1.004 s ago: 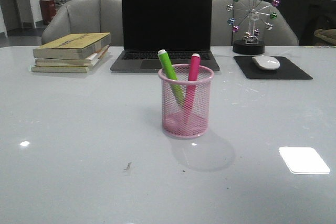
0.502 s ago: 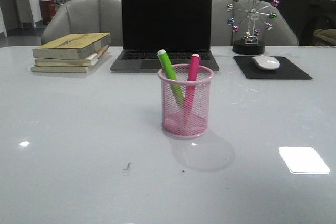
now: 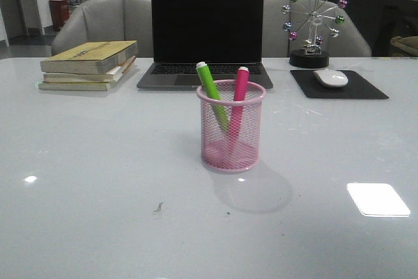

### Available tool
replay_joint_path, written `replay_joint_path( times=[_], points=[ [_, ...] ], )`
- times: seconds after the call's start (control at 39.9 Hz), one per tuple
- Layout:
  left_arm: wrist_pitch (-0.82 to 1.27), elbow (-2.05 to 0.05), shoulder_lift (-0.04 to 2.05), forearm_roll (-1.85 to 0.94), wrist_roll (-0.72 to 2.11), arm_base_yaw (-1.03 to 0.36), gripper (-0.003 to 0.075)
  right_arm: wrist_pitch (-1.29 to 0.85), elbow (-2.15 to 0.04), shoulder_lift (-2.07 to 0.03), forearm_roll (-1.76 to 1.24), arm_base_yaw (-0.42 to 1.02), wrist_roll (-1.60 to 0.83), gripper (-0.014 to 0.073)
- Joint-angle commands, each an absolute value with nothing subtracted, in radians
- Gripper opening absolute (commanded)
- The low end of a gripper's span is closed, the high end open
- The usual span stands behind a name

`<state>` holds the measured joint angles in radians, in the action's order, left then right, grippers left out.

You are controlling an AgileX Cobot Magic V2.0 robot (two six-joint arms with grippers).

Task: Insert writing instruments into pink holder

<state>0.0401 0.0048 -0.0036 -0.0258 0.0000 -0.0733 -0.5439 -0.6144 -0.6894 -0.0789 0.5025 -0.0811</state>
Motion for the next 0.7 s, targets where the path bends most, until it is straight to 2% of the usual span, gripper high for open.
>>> replay_joint_path(
  times=[0.0, 0.68],
  points=[
    [-0.052, 0.009, -0.026, -0.037, 0.000, -0.075, 0.0091, -0.471, -0.640, -0.686, -0.079, 0.496, -0.086, 0.0029],
    [-0.052, 0.009, -0.026, -0.037, 0.000, -0.075, 0.0091, -0.467, -0.635, -0.670, -0.079, 0.478, -0.086, 0.0029]
  ],
)
